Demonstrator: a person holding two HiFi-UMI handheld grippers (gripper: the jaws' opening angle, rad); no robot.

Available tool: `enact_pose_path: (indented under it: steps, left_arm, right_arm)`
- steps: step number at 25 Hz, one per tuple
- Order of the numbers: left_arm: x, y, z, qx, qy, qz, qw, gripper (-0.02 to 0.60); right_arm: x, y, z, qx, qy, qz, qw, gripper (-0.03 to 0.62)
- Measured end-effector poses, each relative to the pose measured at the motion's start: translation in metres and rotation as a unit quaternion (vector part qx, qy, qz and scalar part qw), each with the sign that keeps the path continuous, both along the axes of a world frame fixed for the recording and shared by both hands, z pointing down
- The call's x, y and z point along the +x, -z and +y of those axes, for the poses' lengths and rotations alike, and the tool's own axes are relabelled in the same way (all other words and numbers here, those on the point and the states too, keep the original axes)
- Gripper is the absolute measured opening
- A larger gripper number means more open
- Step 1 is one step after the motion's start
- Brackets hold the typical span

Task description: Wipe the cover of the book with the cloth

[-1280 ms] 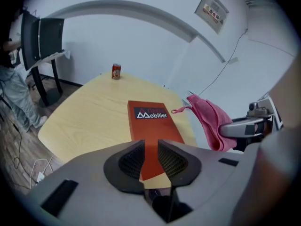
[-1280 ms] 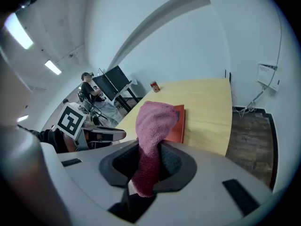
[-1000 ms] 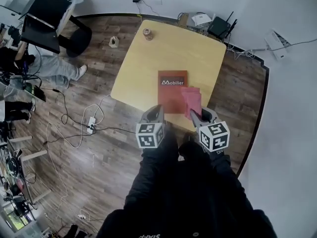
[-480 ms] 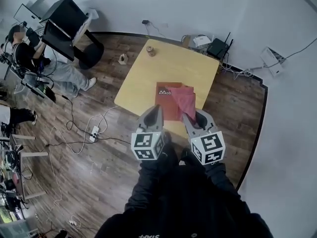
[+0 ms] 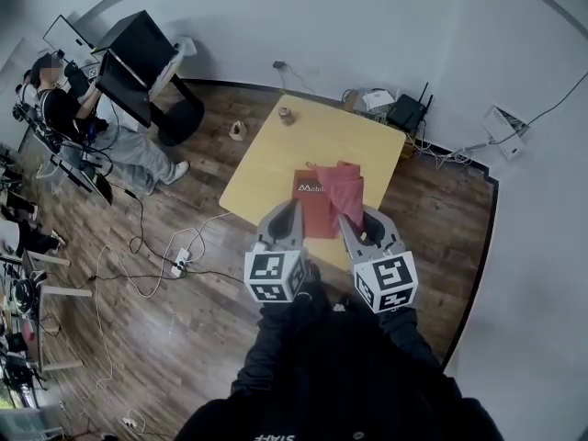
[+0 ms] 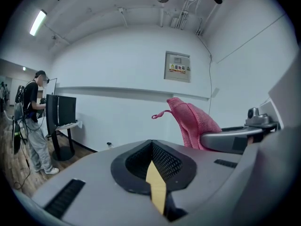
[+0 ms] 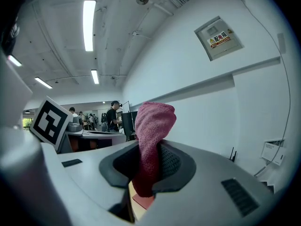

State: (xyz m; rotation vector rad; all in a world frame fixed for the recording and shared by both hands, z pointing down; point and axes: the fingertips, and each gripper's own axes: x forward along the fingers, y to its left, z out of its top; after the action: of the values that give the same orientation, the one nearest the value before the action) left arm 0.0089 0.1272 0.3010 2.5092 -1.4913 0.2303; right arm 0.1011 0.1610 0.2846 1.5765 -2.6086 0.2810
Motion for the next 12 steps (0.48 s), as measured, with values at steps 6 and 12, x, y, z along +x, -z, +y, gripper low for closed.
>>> enact_pose_path:
  steps: [6, 12]
  left_arm:
    - [0.007, 0.012, 0.003, 0.018, -0.004, 0.009, 0.9998, 0.034]
    - [0.008, 0.012, 0.005, 0.016, -0.002, 0.012, 0.9998, 0.034]
  right_arm:
    - [0.002, 0.007, 0.005, 0.009, 0.007, -0.004, 1.0, 0.093]
    - [0.003, 0.008, 0.009, 0.009, 0.008, -0.002, 1.0, 0.093]
